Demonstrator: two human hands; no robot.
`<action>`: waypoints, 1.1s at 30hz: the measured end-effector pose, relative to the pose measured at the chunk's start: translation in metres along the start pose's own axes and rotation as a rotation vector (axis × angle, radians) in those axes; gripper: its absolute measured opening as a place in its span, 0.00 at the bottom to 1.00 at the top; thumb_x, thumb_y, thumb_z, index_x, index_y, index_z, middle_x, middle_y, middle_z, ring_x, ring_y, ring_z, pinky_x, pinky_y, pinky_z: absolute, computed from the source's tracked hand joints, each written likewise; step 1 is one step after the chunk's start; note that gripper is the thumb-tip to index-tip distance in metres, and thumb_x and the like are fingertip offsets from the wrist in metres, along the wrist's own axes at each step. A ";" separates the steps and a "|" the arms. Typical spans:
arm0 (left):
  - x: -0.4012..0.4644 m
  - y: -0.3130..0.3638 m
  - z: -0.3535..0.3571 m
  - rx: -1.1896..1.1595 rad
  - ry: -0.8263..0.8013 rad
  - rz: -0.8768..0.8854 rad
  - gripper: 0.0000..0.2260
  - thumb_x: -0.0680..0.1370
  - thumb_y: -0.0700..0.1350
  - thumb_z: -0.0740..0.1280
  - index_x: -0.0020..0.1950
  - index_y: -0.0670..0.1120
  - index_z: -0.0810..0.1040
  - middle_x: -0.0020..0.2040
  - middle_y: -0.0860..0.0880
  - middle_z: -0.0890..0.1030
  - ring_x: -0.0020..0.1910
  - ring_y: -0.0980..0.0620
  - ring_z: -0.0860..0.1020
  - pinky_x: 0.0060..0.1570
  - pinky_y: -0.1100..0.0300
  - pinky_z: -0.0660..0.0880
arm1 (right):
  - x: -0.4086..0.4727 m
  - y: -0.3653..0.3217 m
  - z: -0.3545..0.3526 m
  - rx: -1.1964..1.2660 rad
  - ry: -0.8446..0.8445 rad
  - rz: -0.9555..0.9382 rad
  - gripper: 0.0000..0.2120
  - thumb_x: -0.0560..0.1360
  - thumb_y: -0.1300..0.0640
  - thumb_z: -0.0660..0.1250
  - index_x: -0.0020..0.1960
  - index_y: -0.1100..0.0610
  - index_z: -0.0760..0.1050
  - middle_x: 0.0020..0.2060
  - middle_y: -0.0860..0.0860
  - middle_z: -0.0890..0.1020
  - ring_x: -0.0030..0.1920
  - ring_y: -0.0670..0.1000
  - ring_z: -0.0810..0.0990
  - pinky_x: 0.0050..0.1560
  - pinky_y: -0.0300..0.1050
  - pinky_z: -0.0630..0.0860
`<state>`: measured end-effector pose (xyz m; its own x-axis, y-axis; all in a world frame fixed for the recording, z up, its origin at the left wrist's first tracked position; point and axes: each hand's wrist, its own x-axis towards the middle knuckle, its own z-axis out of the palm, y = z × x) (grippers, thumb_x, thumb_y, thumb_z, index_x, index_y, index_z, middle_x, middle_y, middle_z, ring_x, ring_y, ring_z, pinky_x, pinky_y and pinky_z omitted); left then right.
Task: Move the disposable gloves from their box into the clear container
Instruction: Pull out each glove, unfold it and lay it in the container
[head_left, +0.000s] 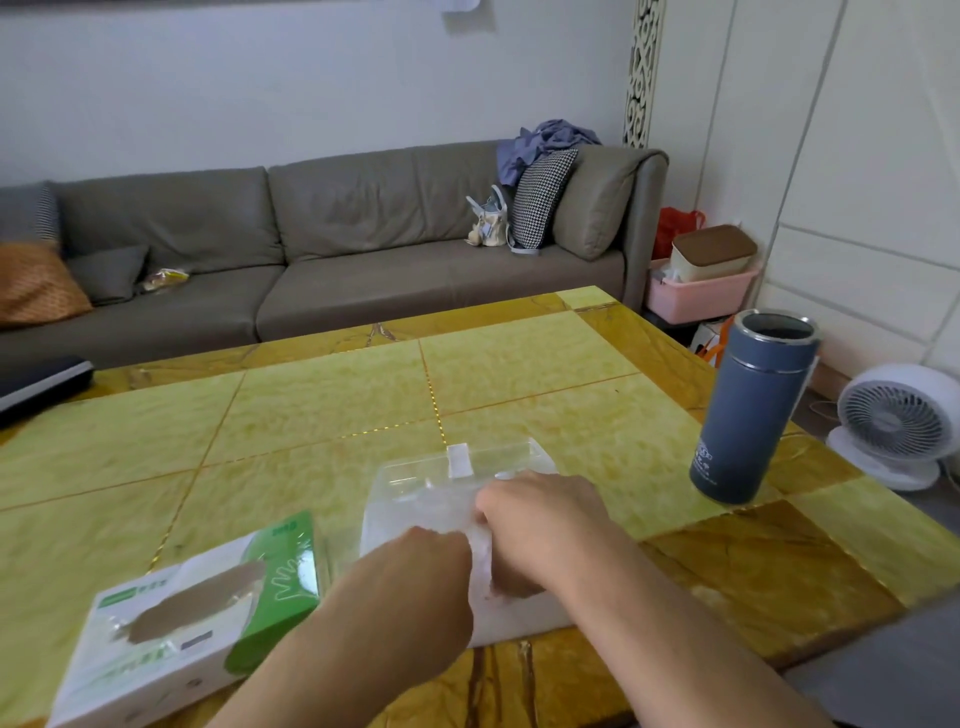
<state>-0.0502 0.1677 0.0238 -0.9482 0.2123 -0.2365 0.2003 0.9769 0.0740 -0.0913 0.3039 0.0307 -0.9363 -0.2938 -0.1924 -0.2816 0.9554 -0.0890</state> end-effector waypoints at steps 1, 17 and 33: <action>0.000 -0.002 0.000 -0.005 -0.008 -0.011 0.09 0.83 0.44 0.57 0.58 0.50 0.74 0.52 0.50 0.78 0.51 0.48 0.81 0.48 0.54 0.78 | -0.001 0.000 -0.001 -0.011 -0.011 0.008 0.10 0.69 0.56 0.77 0.47 0.51 0.77 0.45 0.49 0.80 0.51 0.55 0.82 0.44 0.45 0.70; 0.006 -0.006 0.020 -0.193 0.151 -0.073 0.19 0.85 0.56 0.53 0.76 0.61 0.61 0.48 0.51 0.78 0.46 0.49 0.80 0.47 0.52 0.79 | 0.001 0.000 -0.001 -0.047 -0.106 0.022 0.08 0.77 0.53 0.71 0.54 0.50 0.75 0.45 0.49 0.75 0.49 0.54 0.78 0.46 0.47 0.70; 0.052 -0.003 0.013 -0.241 -0.093 -0.306 0.05 0.79 0.44 0.64 0.47 0.43 0.72 0.45 0.47 0.73 0.38 0.50 0.75 0.36 0.60 0.70 | 0.004 0.005 0.003 0.063 -0.175 0.125 0.15 0.74 0.59 0.76 0.34 0.57 0.71 0.33 0.52 0.74 0.28 0.50 0.71 0.27 0.41 0.65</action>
<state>-0.0968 0.1760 -0.0015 -0.9264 -0.0754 -0.3689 -0.1617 0.9645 0.2088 -0.0957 0.3073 0.0269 -0.9109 -0.1788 -0.3718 -0.1464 0.9827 -0.1138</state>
